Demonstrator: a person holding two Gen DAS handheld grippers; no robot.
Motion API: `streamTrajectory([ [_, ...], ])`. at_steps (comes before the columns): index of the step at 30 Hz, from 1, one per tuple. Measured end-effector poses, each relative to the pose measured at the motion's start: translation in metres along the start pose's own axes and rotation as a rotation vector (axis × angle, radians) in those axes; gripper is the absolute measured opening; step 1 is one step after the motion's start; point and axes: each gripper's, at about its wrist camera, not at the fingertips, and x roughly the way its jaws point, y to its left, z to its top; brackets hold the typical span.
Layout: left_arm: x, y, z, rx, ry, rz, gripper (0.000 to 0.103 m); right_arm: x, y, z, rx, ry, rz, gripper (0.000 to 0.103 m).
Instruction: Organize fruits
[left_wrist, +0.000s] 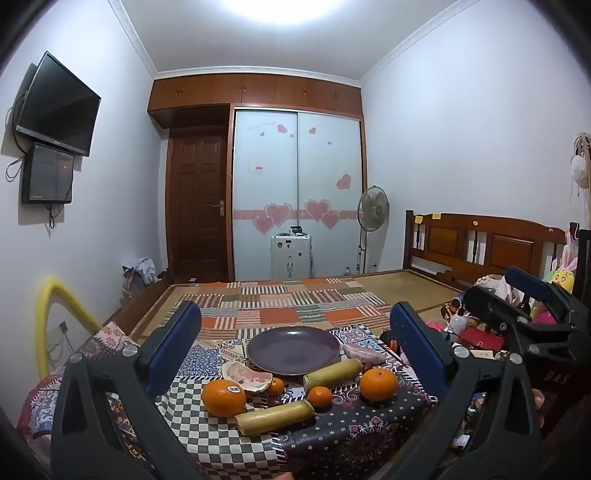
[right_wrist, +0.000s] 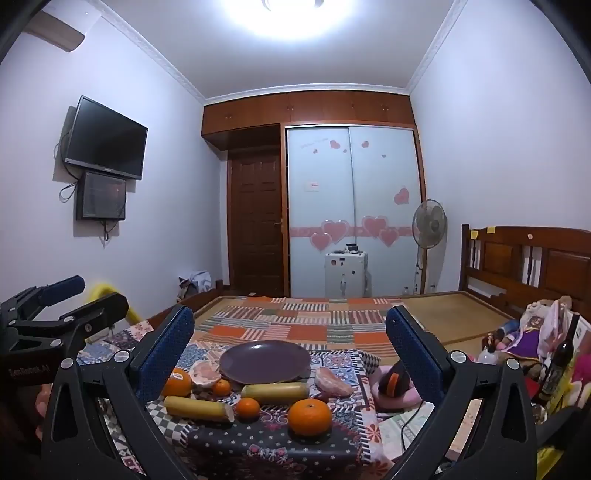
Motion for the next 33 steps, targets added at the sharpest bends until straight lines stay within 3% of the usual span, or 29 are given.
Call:
streamTrajectory([
  [13,0.003,0.011,0.014,-0.031,0.014,-0.019,0.103,-0.001,0.005,-0.001,0.001,0.014,-0.003,0.103],
  [33,-0.002,0.009,0.004,-0.029,0.0,-0.01,0.103,-0.002,0.009,0.0,0.001,0.019,0.009,0.103],
])
